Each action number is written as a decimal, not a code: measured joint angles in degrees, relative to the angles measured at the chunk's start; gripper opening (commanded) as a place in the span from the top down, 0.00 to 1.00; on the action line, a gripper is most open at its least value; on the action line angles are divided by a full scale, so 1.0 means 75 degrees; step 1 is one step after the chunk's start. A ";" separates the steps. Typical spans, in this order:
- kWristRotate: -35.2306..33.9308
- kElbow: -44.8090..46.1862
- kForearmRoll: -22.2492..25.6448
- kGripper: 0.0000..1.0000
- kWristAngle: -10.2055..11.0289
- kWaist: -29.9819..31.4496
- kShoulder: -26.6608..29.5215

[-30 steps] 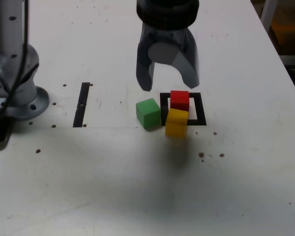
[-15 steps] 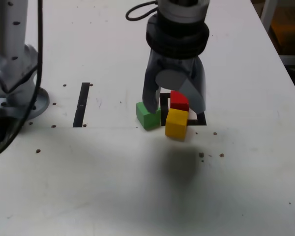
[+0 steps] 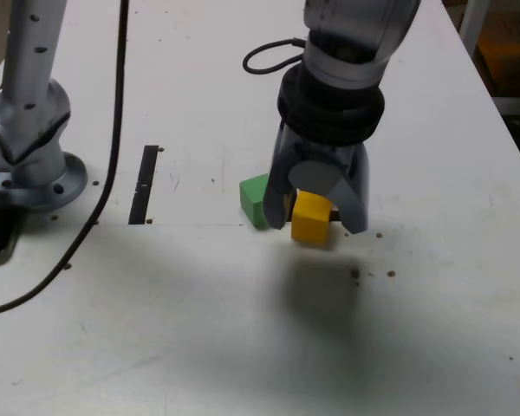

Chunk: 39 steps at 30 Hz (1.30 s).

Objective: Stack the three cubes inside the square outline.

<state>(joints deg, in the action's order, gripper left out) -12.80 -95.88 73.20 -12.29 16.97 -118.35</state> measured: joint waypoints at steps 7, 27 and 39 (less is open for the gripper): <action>0.0106 0.0190 -0.0039 0.29 -0.0111 -0.0053 -0.0039; 0.0363 0.0281 -0.0273 0.29 -0.0268 -0.0183 -0.0374; 0.0571 0.0248 -0.0437 0.29 -0.0293 -0.0336 -0.0670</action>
<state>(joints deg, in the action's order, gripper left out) -8.52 -94.02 69.92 -14.49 14.45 -123.37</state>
